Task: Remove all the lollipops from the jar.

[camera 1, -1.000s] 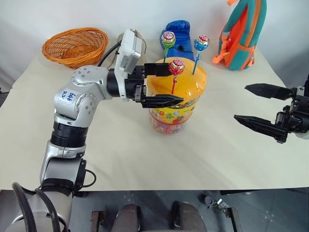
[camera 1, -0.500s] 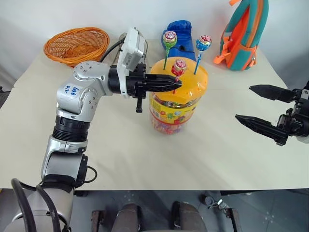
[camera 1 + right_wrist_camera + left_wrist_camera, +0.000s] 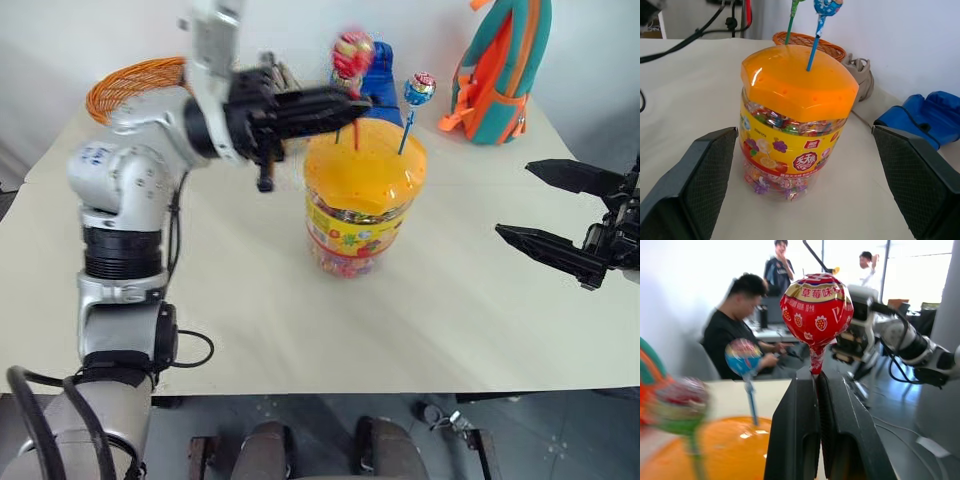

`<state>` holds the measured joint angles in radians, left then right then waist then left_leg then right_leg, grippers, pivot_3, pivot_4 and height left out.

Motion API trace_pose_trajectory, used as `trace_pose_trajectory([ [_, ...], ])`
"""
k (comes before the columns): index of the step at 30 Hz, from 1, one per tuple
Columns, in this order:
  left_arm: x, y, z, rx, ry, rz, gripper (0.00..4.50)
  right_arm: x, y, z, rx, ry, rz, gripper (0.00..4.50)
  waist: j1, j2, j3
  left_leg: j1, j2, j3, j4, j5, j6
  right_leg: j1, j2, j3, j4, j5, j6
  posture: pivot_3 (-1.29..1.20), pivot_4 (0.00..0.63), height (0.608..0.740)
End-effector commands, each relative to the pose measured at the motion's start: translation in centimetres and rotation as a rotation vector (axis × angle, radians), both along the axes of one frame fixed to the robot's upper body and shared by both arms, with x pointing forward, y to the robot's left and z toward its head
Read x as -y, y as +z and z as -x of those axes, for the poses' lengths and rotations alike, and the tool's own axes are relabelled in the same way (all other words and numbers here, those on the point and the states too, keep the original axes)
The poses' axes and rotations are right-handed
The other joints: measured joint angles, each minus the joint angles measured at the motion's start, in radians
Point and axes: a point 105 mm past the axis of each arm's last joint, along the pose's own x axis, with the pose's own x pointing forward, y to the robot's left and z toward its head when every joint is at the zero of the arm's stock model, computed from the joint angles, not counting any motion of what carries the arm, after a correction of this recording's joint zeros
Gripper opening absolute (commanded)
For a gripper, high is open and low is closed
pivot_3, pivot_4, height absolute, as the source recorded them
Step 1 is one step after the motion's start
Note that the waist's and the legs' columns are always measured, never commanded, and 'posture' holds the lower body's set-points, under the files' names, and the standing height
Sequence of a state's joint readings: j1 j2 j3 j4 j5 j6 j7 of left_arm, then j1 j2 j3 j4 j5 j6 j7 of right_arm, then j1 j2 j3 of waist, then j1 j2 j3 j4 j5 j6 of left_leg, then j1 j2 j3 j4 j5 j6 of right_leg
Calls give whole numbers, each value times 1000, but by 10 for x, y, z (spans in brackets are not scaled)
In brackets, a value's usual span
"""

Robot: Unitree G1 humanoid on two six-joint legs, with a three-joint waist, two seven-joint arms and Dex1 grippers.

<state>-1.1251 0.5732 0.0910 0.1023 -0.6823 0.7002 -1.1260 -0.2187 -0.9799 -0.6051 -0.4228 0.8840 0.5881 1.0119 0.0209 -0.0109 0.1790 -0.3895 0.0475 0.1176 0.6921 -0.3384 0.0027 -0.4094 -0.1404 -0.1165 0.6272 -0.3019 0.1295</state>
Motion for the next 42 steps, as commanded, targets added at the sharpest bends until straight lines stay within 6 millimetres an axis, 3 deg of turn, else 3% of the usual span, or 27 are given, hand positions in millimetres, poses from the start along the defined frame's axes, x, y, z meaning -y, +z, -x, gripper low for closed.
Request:
trace_pose_trajectory([
  [1,-36,-17,-17,-52,208,-155,31,0,7,2,22,10,24,4500,-2,0,0,1,0,0,-1,0,0,0,0,0,0,0,0,0,150,740],
  [7,-83,-57,-38,-265,495,-256,31,-4,-2,2,-19,73,54,4500,9,0,0,0,0,0,1,0,0,0,0,1,0,0,0,0,150,740],
  [14,-112,-119,-59,-448,741,-306,31,-12,-22,8,-104,179,133,4500,5,0,0,-1,0,0,2,0,1,0,0,1,0,0,0,0,150,740],
  [19,-108,-169,-64,-601,824,-367,31,-28,-31,16,-141,254,106,4500,7,-1,0,-1,0,0,2,0,1,0,0,1,0,0,0,0,150,740],
  [25,-112,-201,-62,-676,885,-492,31,-46,-44,24,-163,284,90,4500,6,-1,0,0,0,0,2,0,1,0,0,1,1,0,0,0,150,740],
  [26,-115,-206,-62,-690,902,-520,242,-48,-43,24,-156,281,80,4500,6,-1,0,0,0,1,2,0,1,0,0,1,1,0,0,0,150,740],
  [29,-120,-210,-63,-704,927,-566,1004,-50,-41,28,-153,283,75,4500,5,-1,0,0,0,1,2,0,1,0,0,1,1,0,0,0,150,740],
  [34,-123,-200,-65,-684,925,-557,2488,-46,-37,29,-147,273,69,4500,5,-2,0,1,0,1,2,0,1,1,0,2,1,0,0,0,150,740],
  [40,-114,-152,-51,-539,753,-480,4284,-38,-30,24,-124,221,66,4500,5,-2,0,0,0,1,2,-1,1,0,0,2,1,0,0,0,150,740],
  [42,-116,-136,-45,-502,709,-468,4454,-35,-27,22,-113,208,68,4500,5,-2,0,0,0,1,2,-1,1,0,0,2,1,0,0,0,150,740],
])
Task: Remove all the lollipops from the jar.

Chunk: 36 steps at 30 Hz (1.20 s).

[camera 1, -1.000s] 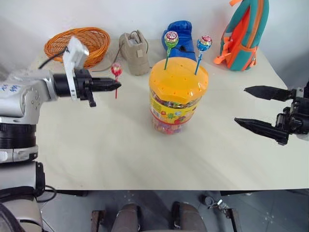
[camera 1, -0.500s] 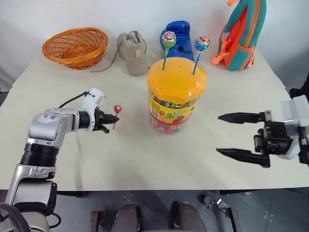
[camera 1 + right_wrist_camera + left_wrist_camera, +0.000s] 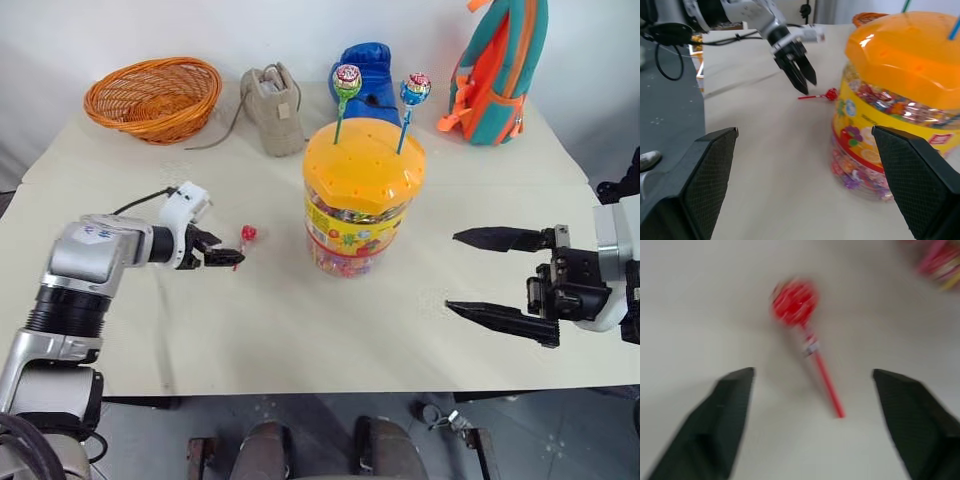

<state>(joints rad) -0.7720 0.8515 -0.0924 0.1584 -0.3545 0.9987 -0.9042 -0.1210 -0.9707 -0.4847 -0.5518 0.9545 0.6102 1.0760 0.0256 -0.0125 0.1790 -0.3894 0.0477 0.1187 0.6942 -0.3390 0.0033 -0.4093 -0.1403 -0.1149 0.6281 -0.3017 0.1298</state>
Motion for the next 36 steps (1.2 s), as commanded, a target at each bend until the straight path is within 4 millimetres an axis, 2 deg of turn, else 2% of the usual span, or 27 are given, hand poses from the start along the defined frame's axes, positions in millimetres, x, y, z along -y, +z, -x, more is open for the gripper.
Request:
trace_pose_trajectory([
  [1,1,45,11,123,-115,35,4454,6,15,0,67,-27,6,4500,0,0,0,0,0,0,0,0,0,0,0,0,0,0,0,0,150,740],
  [5,1,75,15,214,-187,67,4454,10,18,-3,80,-45,14,4500,4,0,0,0,0,0,0,0,0,0,0,0,0,0,0,0,150,740],
  [8,7,96,18,302,-259,109,4454,12,19,-5,89,-58,16,4500,4,0,0,-1,0,0,2,-1,1,0,0,0,0,0,0,0,150,740],
  [11,30,128,22,484,-411,231,4454,16,25,-7,117,-83,13,4500,5,0,0,-1,0,0,2,-1,1,0,0,0,0,0,0,0,150,740],
  [13,39,137,23,550,-475,268,4454,19,28,-8,134,-97,13,4500,7,0,0,-2,0,0,4,-1,1,0,0,-1,0,0,1,0,150,740],
  [16,62,153,20,650,-598,377,4454,28,41,-11,184,-133,2,4500,7,0,0,-2,0,0,4,-1,2,1,0,-1,0,1,1,0,150,740],
  [22,95,160,15,687,-772,479,4454,35,45,-11,214,-174,4,4500,1,-1,0,-2,0,0,3,-1,2,0,0,-1,0,1,1,0,150,740],
  [30,128,152,-8,638,-802,489,4454,37,47,-6,233,-208,-40,4500,2,-1,1,-2,0,1,4,-1,2,0,0,-1,0,1,1,0,150,740],
  [33,135,154,-11,643,-805,502,3855,38,47,-4,235,-216,-56,4500,2,-2,1,-2,0,0,4,-2,3,0,0,-1,-1,1,2,0,150,740],
  [36,141,157,-13,648,-806,511,2913,40,47,-3,236,-230,-64,4500,1,-2,1,-2,0,0,4,-2,3,0,0,-1,-1,1,2,0,150,740],
])
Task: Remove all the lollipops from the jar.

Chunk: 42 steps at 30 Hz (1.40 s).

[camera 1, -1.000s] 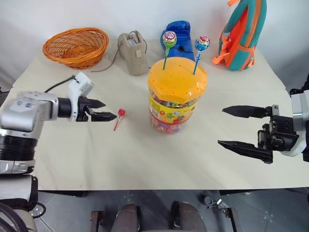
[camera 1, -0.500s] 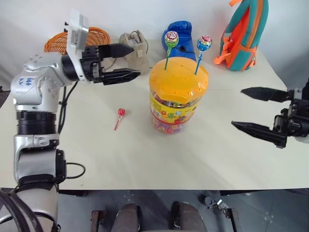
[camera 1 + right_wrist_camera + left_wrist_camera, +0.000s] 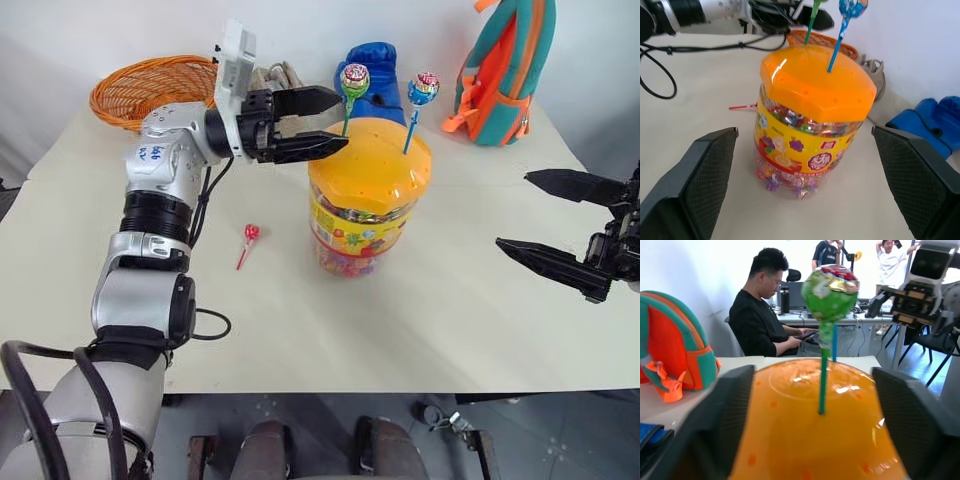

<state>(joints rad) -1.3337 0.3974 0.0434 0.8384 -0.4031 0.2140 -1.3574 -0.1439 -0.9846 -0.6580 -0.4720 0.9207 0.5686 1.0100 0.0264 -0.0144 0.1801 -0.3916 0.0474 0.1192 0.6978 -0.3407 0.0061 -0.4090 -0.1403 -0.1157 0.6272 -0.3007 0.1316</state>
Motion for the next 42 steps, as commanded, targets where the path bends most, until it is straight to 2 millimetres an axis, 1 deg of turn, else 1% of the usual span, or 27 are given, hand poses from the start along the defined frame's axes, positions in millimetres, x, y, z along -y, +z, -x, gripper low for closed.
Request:
trace_pose_trajectory([
  [1,7,18,3,64,-8,25,2612,2,9,7,51,-14,-11,4500,0,0,0,0,0,0,0,0,0,0,0,0,0,0,0,0,150,740],
  [9,8,25,5,71,-19,29,23,3,7,7,48,-21,-16,4500,0,0,0,0,0,0,0,0,0,0,0,0,0,0,0,0,150,740],
  [14,-1,36,11,51,-15,36,23,2,10,8,48,-12,-20,4500,-1,0,0,0,0,0,0,0,0,0,0,0,0,0,0,0,150,740],
  [19,-10,61,17,79,28,107,23,4,12,4,51,-6,-14,4500,-2,0,0,0,0,0,0,0,0,0,0,0,0,0,0,0,150,740],
  [22,-22,69,15,90,113,131,23,2,10,3,40,10,-7,4500,-2,0,0,0,0,-1,0,0,0,0,0,0,0,0,0,0,150,740],
  [24,-32,69,12,76,182,110,23,1,10,2,37,20,-7,4500,-2,0,0,0,0,-1,0,0,0,0,0,0,0,0,0,0,150,740],
  [25,-41,68,10,66,239,95,23,1,9,1,33,26,-5,4500,-3,0,0,0,0,0,0,0,0,0,0,0,0,0,0,0,150,740],
  [27,-58,62,4,34,352,60,23,0,9,0,26,39,-1,4500,-4,0,0,0,0,0,0,0,0,0,0,1,0,0,0,0,150,740],
  [28,-62,60,3,19,387,49,23,0,8,0,24,42,1,4500,-4,0,0,1,0,0,0,0,0,0,0,1,0,0,0,0,150,740],
  [30,-79,48,1,-28,473,2,23,0,9,-2,19,51,2,4500,-4,0,0,1,0,0,0,0,0,0,0,1,1,0,0,0,150,740],
  [32,-95,30,-1,-103,563,-73,23,0,10,-5,17,56,2,4500,-4,0,0,1,0,0,0,0,0,0,0,1,1,0,0,0,150,740],
  [34,-109,2,2,-202,629,-167,23,-1,10,-8,10,67,4,4500,-4,0,0,1,0,0,0,0,0,0,0,1,1,0,0,0,150,740],
  [36,-117,-22,6,-296,678,-230,23,-2,9,-11,5,77,4,4500,-3,0,0,1,0,0,0,0,0,0,0,1,1,0,0,0,150,740],
  [38,-121,-37,9,-363,713,-271,23,-2,9,-13,1,84,4,4500,4,0,0,0,0,-1,0,0,0,0,0,1,1,0,0,0,150,740],
  [39,-123,-48,10,-401,736,-300,23,-3,9,-14,-2,87,6,4500,6,-1,0,0,0,-1,1,0,0,0,0,1,1,0,0,0,150,740],
  [40,-123,-55,10,-424,752,-319,23,-3,9,-15,-4,89,7,4500,6,-1,1,0,0,-1,1,0,0,0,0,1,1,0,0,0,150,740],
  [42,-122,-78,9,-527,783,-352,23,-4,8,-17,-8,99,7,4500,5,-1,1,0,0,-1,1,0,0,0,0,1,1,0,0,0,150,740],
])
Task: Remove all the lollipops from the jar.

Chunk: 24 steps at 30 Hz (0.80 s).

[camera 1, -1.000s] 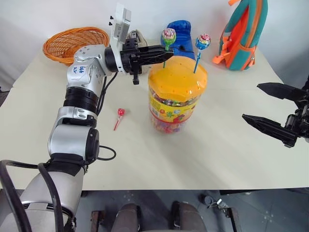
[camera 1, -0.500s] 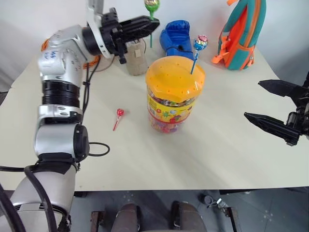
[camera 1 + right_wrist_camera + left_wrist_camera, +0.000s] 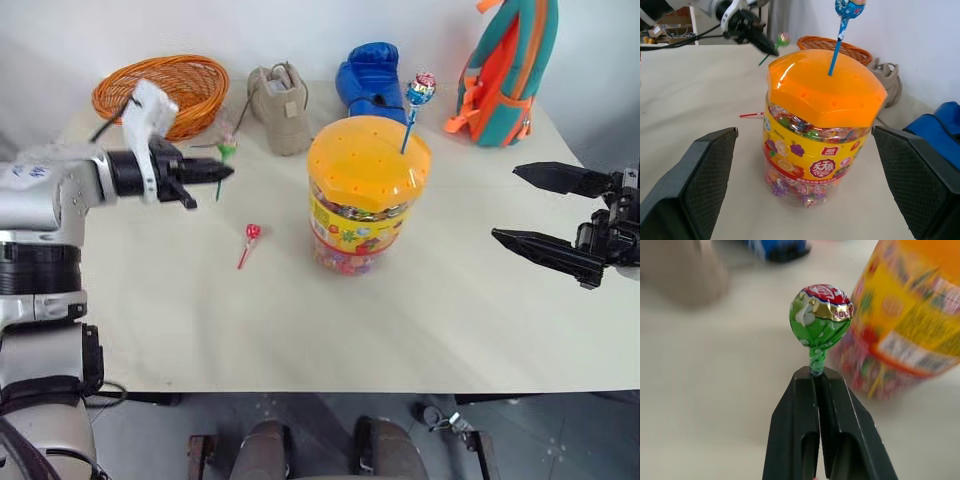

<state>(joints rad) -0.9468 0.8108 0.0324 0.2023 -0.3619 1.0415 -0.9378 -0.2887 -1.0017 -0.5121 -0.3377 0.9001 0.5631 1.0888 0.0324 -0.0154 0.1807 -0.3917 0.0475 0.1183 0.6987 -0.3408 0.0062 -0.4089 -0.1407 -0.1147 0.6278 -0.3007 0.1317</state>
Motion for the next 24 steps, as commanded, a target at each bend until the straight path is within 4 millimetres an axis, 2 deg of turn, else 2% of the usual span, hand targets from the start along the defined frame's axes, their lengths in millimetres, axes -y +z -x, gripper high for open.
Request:
trace_pose_trajectory([
  [1,5,-15,4,-86,44,-21,23,0,8,1,46,8,13,4500,-2,0,0,0,0,0,0,0,0,0,0,0,0,0,0,0,150,740],
  [3,-6,-41,0,-179,160,-98,23,-1,8,0,45,12,12,4500,-5,0,0,0,0,0,-1,0,0,0,0,0,0,0,0,0,150,740],
  [5,-17,-56,-1,-225,235,-158,23,-2,6,1,41,12,12,4500,-7,0,0,1,0,1,-1,0,0,0,0,0,0,0,0,0,150,740],
  [8,-26,-72,0,-280,283,-209,23,-1,4,2,33,4,11,4500,-8,0,0,1,0,1,-1,0,0,-1,0,0,0,0,0,0,150,740],
  [12,-28,-78,-3,-288,299,-229,23,1,3,3,31,-8,11,4500,-7,0,0,1,0,1,-1,0,0,-1,0,1,0,0,0,0,150,740],
  [17,-17,-63,-1,-291,238,-180,1321,2,4,4,33,-16,13,4500,-3,0,0,0,0,1,-1,0,0,-1,0,1,0,0,0,0,150,740],
  [19,-20,-59,-2,-280,246,-191,1917,3,4,5,33,-18,16,4500,-4,0,0,0,0,1,-1,0,0,-1,0,1,0,0,0,0,150,740],
  [24,-27,-34,-1,-199,222,-226,3381,9,7,8,32,-42,43,4500,-8,0,0,1,0,1,-1,0,0,-1,0,1,0,0,0,0,150,740],
])
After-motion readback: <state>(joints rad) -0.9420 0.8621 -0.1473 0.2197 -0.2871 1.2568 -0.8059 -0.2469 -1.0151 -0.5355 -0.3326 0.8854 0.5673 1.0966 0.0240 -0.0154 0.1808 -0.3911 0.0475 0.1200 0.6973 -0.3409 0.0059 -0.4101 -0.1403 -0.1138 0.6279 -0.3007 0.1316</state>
